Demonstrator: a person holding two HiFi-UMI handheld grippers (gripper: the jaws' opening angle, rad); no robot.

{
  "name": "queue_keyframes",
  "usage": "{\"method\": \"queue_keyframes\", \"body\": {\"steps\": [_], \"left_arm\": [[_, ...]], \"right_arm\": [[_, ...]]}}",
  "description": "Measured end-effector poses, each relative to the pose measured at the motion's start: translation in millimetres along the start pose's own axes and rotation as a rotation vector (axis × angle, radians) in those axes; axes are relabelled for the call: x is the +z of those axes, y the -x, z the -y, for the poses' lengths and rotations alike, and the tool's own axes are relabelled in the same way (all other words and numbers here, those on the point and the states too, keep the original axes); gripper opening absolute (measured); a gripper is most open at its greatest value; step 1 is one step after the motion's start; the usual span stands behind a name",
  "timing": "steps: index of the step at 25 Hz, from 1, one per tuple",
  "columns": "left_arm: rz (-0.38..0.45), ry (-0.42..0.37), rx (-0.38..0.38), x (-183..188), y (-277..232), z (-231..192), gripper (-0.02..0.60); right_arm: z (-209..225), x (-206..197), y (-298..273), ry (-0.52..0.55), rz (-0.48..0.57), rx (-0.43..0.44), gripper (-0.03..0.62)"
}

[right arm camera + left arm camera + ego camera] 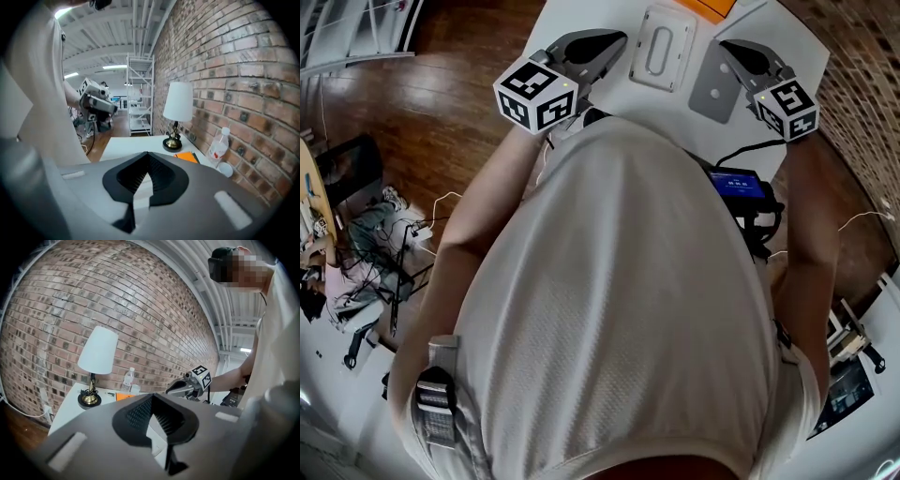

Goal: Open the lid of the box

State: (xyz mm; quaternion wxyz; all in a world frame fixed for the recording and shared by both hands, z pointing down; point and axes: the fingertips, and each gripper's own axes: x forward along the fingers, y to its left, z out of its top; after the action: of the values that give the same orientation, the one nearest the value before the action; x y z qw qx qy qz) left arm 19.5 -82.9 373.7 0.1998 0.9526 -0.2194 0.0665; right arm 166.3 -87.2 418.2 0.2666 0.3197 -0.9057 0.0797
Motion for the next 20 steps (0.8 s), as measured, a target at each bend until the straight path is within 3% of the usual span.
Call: {"method": "queue_keyframes", "body": {"steps": [5, 20], "left_arm": [[0.000, -0.001, -0.033, -1, -14, -3, 0.002], [-0.003, -0.009, -0.048, 1, -17, -4, 0.002]], "right_arm": [[-14, 33, 7, 0.011, 0.102, 0.024, 0.002], [-20, 42, 7, 0.028, 0.108, 0.026, 0.000]]}}
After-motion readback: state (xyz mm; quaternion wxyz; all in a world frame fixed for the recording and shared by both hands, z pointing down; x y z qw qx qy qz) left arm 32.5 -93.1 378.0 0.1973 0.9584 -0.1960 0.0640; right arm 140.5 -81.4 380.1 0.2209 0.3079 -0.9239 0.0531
